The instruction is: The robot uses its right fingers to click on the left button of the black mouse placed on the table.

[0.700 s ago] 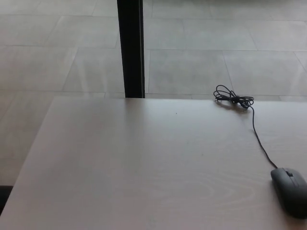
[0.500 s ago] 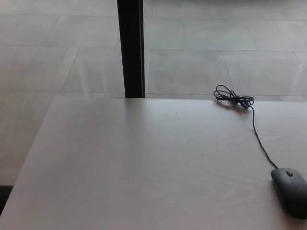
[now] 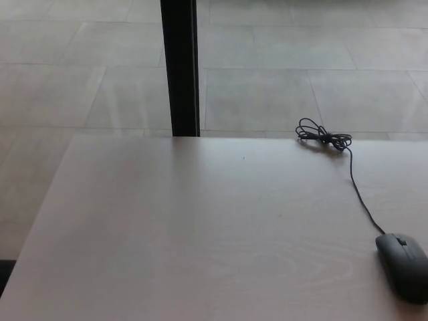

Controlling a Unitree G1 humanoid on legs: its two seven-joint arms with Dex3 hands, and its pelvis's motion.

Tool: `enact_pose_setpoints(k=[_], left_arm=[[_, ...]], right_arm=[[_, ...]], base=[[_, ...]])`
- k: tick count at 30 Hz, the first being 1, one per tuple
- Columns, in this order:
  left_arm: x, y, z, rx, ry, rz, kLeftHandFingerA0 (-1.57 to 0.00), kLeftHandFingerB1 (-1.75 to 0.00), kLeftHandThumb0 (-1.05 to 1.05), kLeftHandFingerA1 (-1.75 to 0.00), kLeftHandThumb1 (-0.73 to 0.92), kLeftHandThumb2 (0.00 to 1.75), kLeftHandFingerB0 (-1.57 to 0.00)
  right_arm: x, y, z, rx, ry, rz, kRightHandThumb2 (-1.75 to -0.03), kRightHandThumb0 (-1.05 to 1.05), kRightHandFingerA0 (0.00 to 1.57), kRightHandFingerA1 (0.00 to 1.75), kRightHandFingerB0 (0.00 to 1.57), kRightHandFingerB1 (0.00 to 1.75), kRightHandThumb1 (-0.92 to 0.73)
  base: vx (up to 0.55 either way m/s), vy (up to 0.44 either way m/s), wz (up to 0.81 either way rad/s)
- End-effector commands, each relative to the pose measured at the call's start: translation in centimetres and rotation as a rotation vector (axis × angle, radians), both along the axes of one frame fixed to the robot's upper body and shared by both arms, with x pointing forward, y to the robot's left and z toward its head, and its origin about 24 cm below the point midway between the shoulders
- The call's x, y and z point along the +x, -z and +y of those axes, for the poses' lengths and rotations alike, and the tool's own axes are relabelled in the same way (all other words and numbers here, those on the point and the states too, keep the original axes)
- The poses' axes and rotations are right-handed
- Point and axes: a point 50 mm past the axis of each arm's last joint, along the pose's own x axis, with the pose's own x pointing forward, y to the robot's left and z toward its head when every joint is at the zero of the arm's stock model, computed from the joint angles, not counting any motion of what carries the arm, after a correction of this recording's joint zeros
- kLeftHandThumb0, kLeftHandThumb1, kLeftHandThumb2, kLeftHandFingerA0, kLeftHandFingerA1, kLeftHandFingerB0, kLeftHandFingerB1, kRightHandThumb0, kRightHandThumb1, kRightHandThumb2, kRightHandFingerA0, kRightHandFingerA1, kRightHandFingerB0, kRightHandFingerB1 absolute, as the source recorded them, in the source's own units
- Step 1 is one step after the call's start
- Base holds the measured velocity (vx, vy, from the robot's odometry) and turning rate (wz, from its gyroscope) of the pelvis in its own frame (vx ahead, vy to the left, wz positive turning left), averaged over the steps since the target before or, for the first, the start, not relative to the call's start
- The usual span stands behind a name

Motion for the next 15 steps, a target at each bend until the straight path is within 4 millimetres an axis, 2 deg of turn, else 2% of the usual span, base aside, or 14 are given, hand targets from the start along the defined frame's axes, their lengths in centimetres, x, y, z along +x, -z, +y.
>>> enact_pose_setpoints(k=[1,2,3,5,6,7,8,9,10,12,15], left_arm=[[0.0,-0.6,0.6,0.024,-0.015,-0.026,-0.78,-0.49,-0.77,-0.52,0.84,0.65,-0.65],[0.0,-0.6,0.6,0.025,-0.018,-0.031,-0.78,-0.50,-0.76,-0.53,0.84,0.65,-0.66],[0.1,-0.7,0.6,0.038,-0.002,-0.024,-0.77,-0.50,-0.77,-0.52,0.85,0.66,-0.66],[0.1,-0.7,0.6,0.039,0.002,-0.024,-0.77,-0.50,-0.75,-0.52,0.86,0.66,-0.65],[0.2,-0.7,0.6,0.032,-0.011,-0.025,-0.79,-0.48,-0.75,-0.51,0.86,0.65,-0.63],[0.1,-0.7,0.6,0.029,-0.014,-0.030,-0.79,-0.49,-0.75,-0.52,0.85,0.66,-0.64],[0.1,-0.7,0.6,0.034,-0.004,-0.028,-0.78,-0.49,-0.75,-0.52,0.85,0.66,-0.64],[0.1,-0.6,0.6,0.032,-0.012,-0.027,-0.79,-0.49,-0.75,-0.51,0.84,0.66,-0.67],[0.1,-0.6,0.6,0.032,-0.017,-0.028,-0.79,-0.50,-0.75,-0.53,0.84,0.66,-0.68],[0.1,-0.7,0.6,0.026,-0.016,-0.035,-0.79,-0.50,-0.74,-0.53,0.84,0.65,-0.67],[0.1,-0.7,0.6,0.028,-0.010,-0.047,-0.74,-0.50,-0.76,-0.54,0.84,0.65,-0.63]], right_arm=[[1.2,-2.2,-1.0,0.000,0.041,-0.045,-0.69,-0.71,0.65,0.47,0.44,0.38,-0.81],[1.9,-2.9,-1.0,-0.007,0.030,-0.070,-0.68,-0.69,0.63,0.47,0.46,0.38,-0.83],[3.5,-4.5,-0.6,-0.040,-0.023,-0.123,-0.67,-0.68,0.60,0.47,0.44,0.38,-0.85],[4.4,-5.3,-0.2,-0.047,-0.045,-0.161,-0.67,-0.67,0.62,0.47,0.43,0.38,-0.84],[5.9,-6.7,0.5,-0.084,-0.110,-0.194,-0.66,-0.68,0.59,0.47,0.45,0.38,-0.83],[6.9,-7.8,1.3,-0.155,-0.206,-0.176,-1.08,-0.59,0.51,0.62,0.30,0.50,-0.69],[7.6,-8.5,2.0,-0.214,-0.274,-0.169,-1.07,-0.57,0.55,0.64,0.35,0.53,-0.68],[8.1,-9.0,2.4,-0.235,-0.311,-0.165,-0.66,-0.65,0.60,0.50,0.45,0.40,-0.86],[8.9,-9.7,3.2,-0.262,-0.370,-0.156,-0.66,-0.73,0.60,0.48,0.53,0.40,-0.85],[10.3,-10.9,4.9,-0.332,-0.500,-0.124,-0.66,-0.77,0.62,0.47,0.55,0.40,-0.86],[11.4,-11.7,7.5,-0.420,-0.651,-0.127,-0.66,-0.80,0.60,0.46,0.50,0.39,-0.86]], base=[[0.00,0.000,0.00],[0.00,0.000,0.00],[0.00,0.000,0.00],[0.00,0.000,0.00],[0.00,0.000,0.00],[0.00,0.000,0.00],[0.00,0.000,0.00],[0.00,0.000,0.00],[0.00,0.000,0.00],[0.00,0.000,0.00],[0.00,0.000,0.00]])
